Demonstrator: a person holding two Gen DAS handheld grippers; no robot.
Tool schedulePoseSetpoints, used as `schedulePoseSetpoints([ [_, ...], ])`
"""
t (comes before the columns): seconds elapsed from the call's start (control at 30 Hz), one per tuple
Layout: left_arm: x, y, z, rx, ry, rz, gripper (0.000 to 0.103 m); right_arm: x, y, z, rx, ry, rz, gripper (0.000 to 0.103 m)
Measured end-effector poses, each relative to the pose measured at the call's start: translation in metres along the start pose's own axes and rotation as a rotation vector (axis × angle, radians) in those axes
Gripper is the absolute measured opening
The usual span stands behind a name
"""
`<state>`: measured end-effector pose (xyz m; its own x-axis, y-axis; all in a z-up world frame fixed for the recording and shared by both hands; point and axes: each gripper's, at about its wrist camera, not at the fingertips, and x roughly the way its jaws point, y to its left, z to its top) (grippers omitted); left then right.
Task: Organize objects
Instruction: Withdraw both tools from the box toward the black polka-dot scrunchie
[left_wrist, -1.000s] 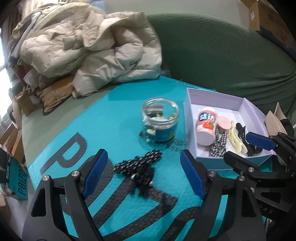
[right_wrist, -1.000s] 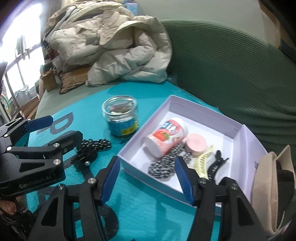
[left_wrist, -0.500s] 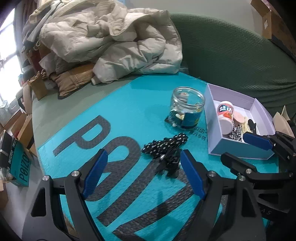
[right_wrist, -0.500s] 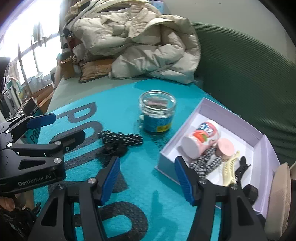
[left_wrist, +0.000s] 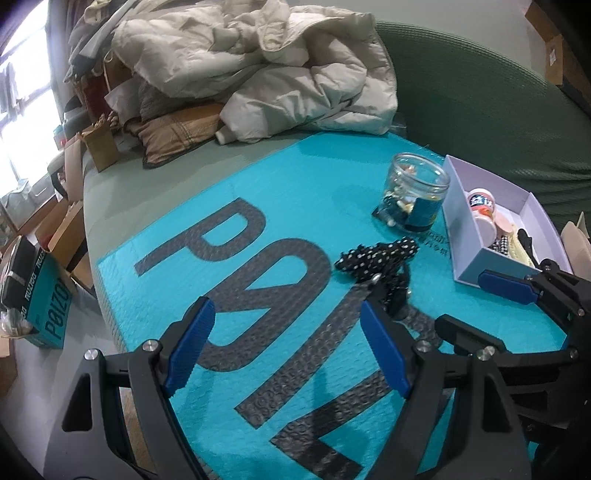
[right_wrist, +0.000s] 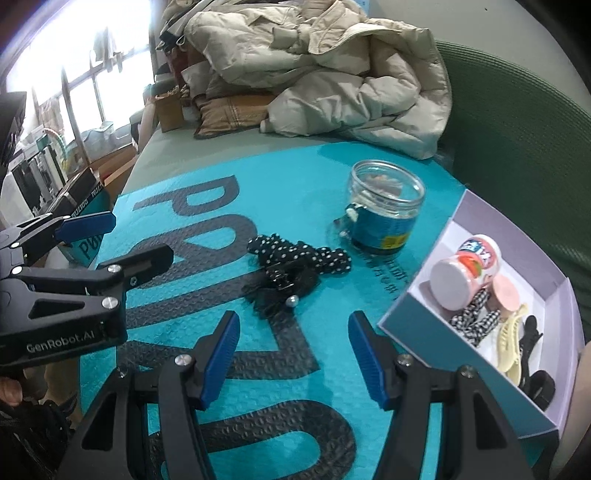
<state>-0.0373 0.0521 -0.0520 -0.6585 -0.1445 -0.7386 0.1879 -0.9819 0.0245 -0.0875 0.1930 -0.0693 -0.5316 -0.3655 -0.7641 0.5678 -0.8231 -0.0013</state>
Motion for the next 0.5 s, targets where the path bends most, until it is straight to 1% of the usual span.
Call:
schedulePoseSetpoints([
  [0.1,0.004,0.005,-0.003,-0.011,0.004,-0.004,0.080,0.005,0.003,-0.002,-0.001,0.008,0.009,0.062],
  [0.23,0.013,0.010,-0.004,-0.021,0.006,-0.028,0.080,0.013,0.005,-0.002,0.000,0.011,0.014,0.062],
  [0.33,0.022,0.011,-0.003,-0.025,0.019,-0.061,0.080,0.015,0.005,-0.002,0.010,-0.018,0.007,0.063],
  [0.5,0.041,0.011,0.003,-0.012,0.039,-0.110,0.080,0.018,0.003,0.000,0.023,-0.055,0.005,0.069],
])
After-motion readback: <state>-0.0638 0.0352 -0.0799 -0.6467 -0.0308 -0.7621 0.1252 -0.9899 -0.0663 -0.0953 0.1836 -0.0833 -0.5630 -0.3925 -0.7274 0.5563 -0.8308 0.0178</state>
